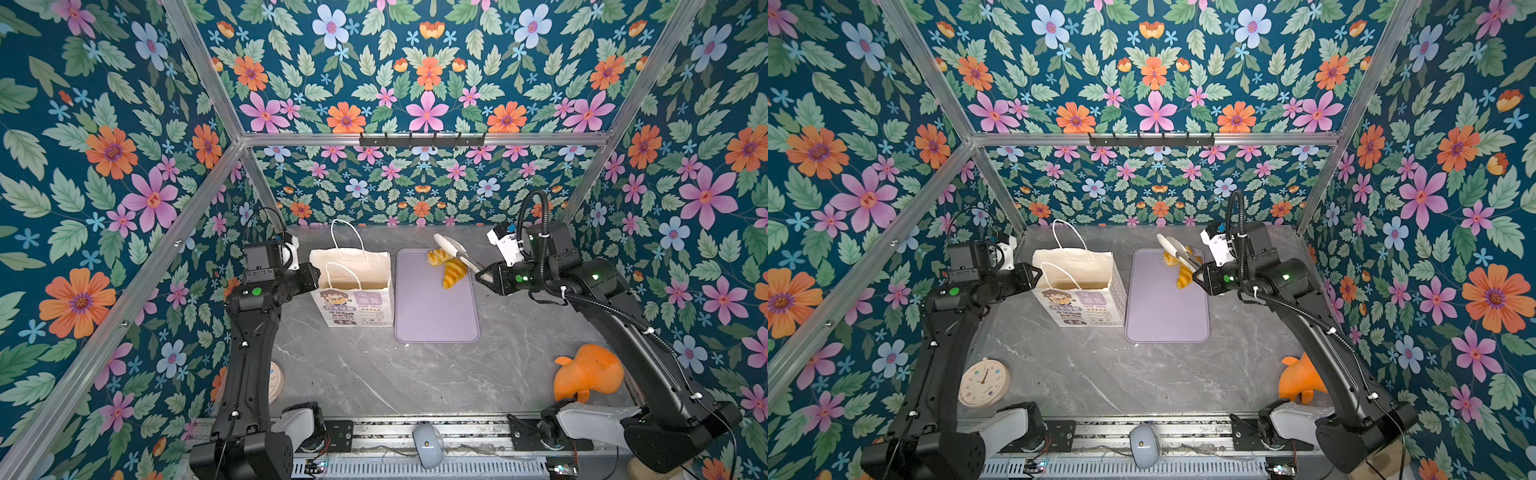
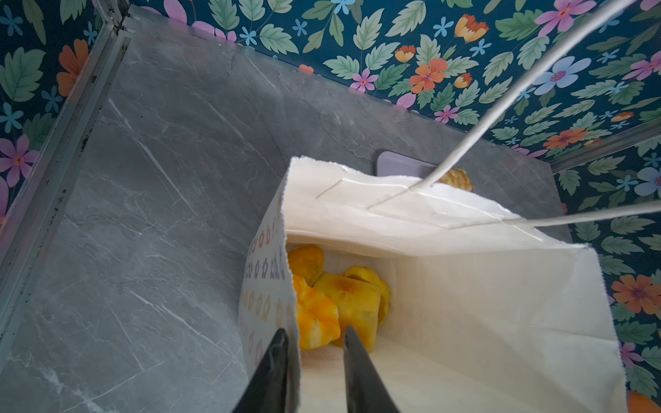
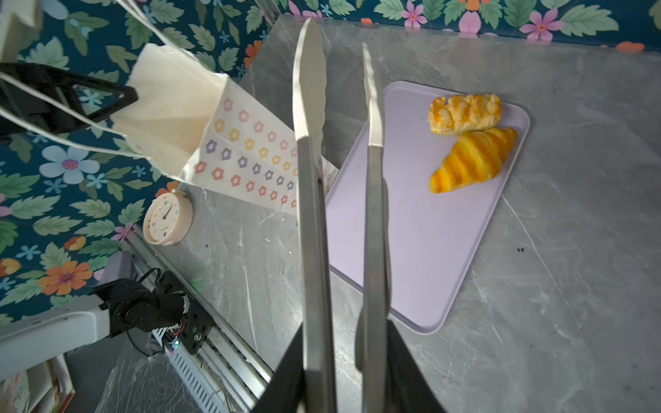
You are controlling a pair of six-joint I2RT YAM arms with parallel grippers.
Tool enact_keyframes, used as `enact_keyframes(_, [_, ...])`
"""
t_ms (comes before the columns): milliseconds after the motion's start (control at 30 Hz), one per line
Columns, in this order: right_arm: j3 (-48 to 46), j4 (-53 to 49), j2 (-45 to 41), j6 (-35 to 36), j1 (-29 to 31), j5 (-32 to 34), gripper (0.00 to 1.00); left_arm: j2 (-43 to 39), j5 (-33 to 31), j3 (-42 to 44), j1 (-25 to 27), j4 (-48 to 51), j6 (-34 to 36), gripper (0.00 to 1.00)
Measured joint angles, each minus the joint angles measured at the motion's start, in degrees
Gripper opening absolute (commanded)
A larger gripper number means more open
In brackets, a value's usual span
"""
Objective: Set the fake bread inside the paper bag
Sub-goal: 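Move the tongs with the right gripper back over the lavender tray, then lower the tongs with the right gripper and pinch the striped croissant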
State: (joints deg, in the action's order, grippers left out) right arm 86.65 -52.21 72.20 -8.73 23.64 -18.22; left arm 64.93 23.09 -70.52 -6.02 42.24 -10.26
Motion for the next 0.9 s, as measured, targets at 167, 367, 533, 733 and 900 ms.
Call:
enact_keyframes(167, [-1.77,-0.11,3.65,-3.54,-0.39,5.07,0.3,0.0,0.07,0.0,0.0,-0.02,0.0,0.29])
enact_keyframes(367, [-1.42,-0.55,7.89,-8.07,-0.46,11.26,0.3,0.0,0.24,0.11,0.0,-0.09,0.0,0.29])
enact_keyframes(533, [0.28,-1.6,11.63,-11.23,0.2,14.32,0.3,-0.02,0.42,0.66,0.0,-0.15,0.0,0.29])
enact_keyframes(733, [4.55,-5.25,16.94,-14.69,3.06,20.52,0.32,-0.31,0.44,1.07,0.0,-0.2,0.0,0.29])
enact_keyframes(900, [6.99,-7.54,21.31,-16.76,5.03,23.04,0.34,-0.44,0.46,1.31,0.0,-0.24,0.0,0.29])
